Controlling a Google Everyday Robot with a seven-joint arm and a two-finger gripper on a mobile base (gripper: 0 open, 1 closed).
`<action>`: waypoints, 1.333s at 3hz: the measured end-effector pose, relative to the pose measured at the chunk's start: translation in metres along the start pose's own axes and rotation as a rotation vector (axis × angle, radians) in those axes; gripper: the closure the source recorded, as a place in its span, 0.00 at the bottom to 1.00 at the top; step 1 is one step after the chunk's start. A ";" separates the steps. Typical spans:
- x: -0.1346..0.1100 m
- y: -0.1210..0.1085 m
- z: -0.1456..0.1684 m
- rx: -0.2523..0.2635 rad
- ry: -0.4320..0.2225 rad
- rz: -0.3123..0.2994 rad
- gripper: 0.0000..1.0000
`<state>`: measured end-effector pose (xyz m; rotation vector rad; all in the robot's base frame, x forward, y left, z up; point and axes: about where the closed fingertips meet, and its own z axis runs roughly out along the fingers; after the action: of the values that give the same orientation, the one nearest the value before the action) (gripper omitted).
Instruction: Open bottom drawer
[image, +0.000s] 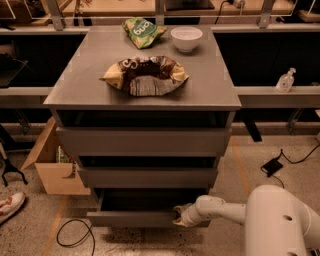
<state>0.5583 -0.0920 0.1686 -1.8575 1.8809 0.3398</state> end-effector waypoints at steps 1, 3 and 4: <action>0.000 0.002 0.000 0.000 -0.001 0.002 1.00; -0.001 0.026 -0.003 0.011 -0.002 0.026 1.00; -0.002 0.030 -0.006 0.013 -0.003 0.031 1.00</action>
Offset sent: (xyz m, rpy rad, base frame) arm -0.2899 -0.0035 -0.0143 0.0861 0.0486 -0.2873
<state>0.5276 -0.0919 0.1696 -1.8204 1.9072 0.3392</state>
